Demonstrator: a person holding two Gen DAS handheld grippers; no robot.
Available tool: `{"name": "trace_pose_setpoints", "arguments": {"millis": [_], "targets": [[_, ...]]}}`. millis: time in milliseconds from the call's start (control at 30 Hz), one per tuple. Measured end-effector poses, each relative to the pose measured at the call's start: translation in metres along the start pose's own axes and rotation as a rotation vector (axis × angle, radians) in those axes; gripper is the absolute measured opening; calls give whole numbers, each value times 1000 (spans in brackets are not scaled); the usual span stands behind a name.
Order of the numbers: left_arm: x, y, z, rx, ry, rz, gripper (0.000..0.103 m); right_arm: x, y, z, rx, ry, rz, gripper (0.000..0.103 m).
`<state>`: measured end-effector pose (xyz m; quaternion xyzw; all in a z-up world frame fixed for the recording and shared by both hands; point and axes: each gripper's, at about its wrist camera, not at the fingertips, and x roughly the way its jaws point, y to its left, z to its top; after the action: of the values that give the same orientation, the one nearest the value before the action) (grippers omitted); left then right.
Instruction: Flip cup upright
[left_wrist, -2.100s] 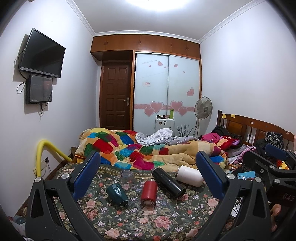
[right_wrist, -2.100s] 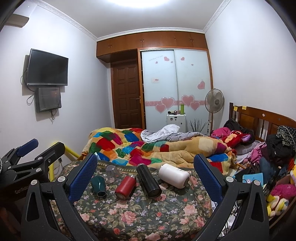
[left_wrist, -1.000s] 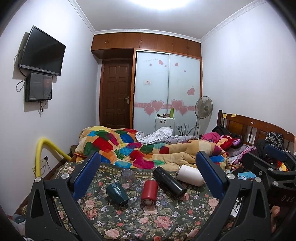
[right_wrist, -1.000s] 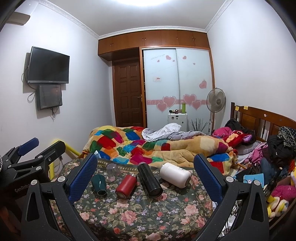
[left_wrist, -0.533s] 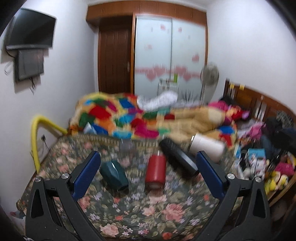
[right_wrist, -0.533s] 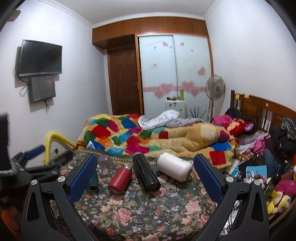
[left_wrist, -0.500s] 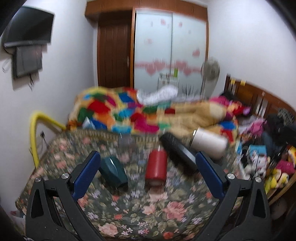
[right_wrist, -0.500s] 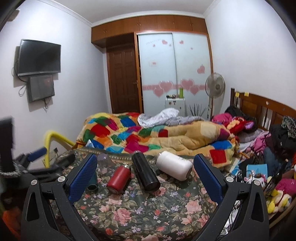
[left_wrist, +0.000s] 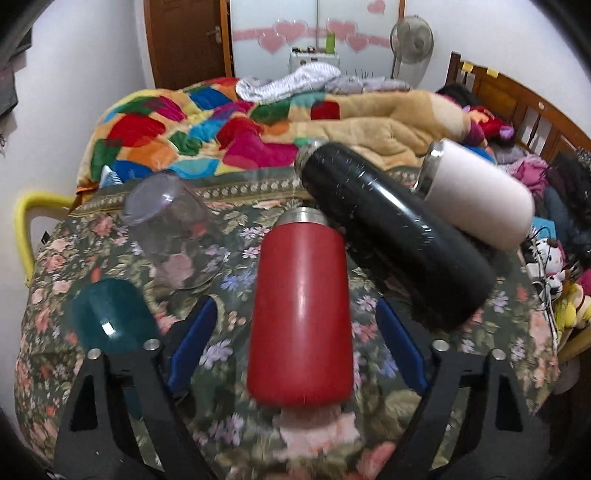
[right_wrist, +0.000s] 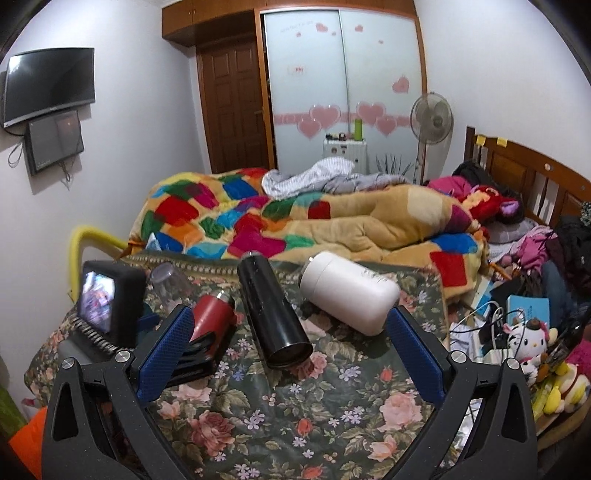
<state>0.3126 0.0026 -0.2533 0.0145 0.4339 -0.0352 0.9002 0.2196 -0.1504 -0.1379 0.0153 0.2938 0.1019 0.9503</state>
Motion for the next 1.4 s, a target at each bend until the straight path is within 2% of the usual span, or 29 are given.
{"name": "trace_pose_setpoints", "arguments": {"millis": [100, 200, 333, 533, 833, 1033, 1167, 1400], "targets": [[16, -1, 2, 18, 20, 20, 85, 12, 3, 0, -2, 21, 7, 103], [28, -3, 0, 20, 44, 13, 78, 19, 5, 0, 0, 34, 18, 103], [37, -5, -2, 28, 61, 15, 61, 25, 8, 0, -2, 42, 26, 103], [32, -10, -6, 35, 34, 43, 61, 23, 10, 1, -8, 46, 26, 103], [-45, -13, -10, 46, -62, 7, 61, 3, 10, 4, -21, 21, 13, 103], [-98, -30, -26, 86, -104, -34, 61, -25, 12, 5, -27, -20, 17, 103], [-105, -50, -43, 101, -75, -69, 61, -42, 14, 1, -41, -41, 14, 103], [-66, -88, -76, 122, 60, -106, 61, -54, 9, -8, -43, -31, 13, 103]]}}
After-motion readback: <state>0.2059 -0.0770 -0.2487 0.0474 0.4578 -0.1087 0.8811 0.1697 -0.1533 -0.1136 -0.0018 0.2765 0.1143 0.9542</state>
